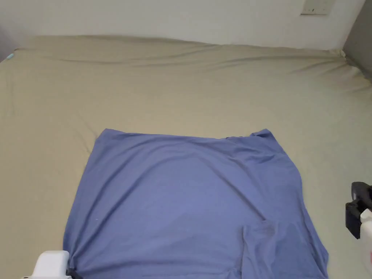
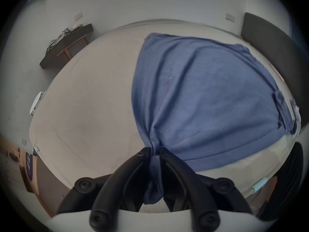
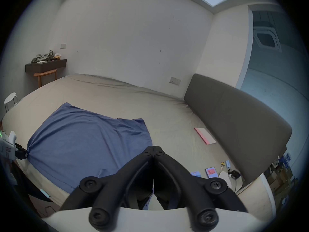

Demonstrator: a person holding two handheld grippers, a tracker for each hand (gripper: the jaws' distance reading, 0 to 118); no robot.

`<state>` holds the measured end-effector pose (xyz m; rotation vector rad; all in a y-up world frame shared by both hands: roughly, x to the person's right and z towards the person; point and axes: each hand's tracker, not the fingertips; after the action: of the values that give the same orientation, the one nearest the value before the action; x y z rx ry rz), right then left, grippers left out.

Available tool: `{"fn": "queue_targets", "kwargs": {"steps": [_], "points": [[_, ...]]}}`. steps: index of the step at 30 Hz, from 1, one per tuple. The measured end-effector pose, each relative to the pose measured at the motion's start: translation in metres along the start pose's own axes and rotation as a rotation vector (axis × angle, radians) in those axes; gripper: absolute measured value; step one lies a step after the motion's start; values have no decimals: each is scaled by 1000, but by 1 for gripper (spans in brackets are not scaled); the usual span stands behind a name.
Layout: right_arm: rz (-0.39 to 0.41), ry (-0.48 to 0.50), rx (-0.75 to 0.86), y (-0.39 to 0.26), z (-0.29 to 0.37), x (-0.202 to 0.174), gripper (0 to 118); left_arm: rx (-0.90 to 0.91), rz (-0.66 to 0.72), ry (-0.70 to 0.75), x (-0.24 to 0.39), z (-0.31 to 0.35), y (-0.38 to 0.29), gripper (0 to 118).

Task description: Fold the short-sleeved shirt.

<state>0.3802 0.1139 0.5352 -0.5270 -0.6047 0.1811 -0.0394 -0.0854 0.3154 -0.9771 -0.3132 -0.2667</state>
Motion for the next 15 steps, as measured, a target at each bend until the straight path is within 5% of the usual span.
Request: {"fn": "queue_targets", "kwargs": {"steps": [4,5,7,8,15], "points": [[-32,7,-131,-27,-19,7,5,98,54,-12,-5,25,9,10],[-41,11,-188,-38,-27,8,17,117,47,-13,1,38,13,10],[-86,45,-305,-65,-43,12,83,141,44,-16,5,50,17,10],[-92,77,-395,-80,-53,13,102,152,44,-16,6,54,19,11],[-104,124,-717,-162,-84,0,105,138,41,-17,10,62,24,10]]}}
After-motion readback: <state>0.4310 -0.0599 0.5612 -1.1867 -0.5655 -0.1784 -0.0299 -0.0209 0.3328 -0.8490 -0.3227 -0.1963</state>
